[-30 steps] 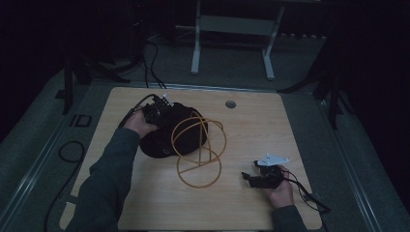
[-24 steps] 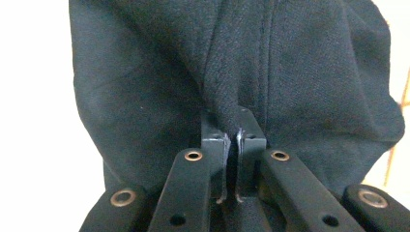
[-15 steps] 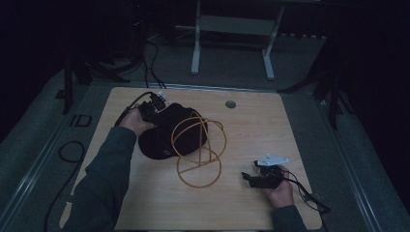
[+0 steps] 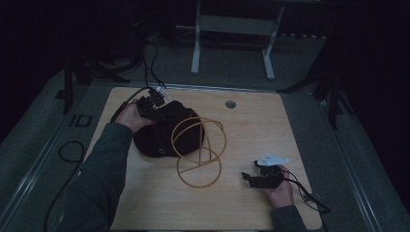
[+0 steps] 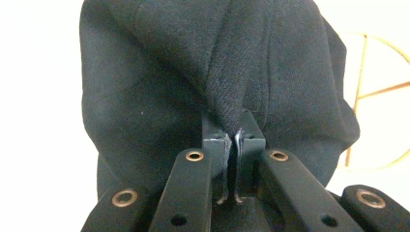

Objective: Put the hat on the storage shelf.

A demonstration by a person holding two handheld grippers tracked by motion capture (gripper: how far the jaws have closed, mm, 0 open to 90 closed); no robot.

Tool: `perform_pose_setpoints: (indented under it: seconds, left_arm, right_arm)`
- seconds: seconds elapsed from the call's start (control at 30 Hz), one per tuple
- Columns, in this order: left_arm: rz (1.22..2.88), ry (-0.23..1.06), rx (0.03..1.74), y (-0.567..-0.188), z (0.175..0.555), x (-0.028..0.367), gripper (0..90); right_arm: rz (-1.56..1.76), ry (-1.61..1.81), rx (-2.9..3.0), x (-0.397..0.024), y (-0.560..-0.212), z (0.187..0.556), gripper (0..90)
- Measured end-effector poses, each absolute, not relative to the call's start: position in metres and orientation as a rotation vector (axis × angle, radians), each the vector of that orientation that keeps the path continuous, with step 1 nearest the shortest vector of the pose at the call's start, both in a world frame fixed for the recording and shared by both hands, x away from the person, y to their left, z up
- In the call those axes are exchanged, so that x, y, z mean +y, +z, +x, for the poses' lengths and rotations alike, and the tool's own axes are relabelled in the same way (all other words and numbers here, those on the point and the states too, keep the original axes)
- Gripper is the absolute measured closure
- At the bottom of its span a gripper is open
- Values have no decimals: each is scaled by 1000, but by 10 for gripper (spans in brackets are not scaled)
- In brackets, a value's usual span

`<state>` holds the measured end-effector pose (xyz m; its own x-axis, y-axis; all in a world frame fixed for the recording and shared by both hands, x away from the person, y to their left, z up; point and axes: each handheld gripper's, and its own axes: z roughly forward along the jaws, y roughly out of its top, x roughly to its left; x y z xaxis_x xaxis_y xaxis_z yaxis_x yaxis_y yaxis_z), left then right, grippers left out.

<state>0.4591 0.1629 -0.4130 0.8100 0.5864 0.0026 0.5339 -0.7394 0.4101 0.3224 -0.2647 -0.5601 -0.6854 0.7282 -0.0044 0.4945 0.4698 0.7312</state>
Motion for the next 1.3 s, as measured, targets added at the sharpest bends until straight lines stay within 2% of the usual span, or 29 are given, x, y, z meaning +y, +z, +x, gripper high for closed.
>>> perform_pose_setpoints:
  seconds: [0.27,0.77,1.0,1.3]
  left_arm:
    - [2608,176,812,-401,454,166,862]
    - [2610,80,803,-389,445,186,862]
    - [2656,89,793,-382,440,193,861]
    - [2583,108,819,-368,431,210,861]
  right_arm:
    - [1036,1043,2407,-265,-560,322,259]
    - [1035,1044,2407,-265,-560,322,259]
    - [1036,1044,2407,-265,-560,322,259]
    - [1037,1045,2406,-265,-560,322,259]
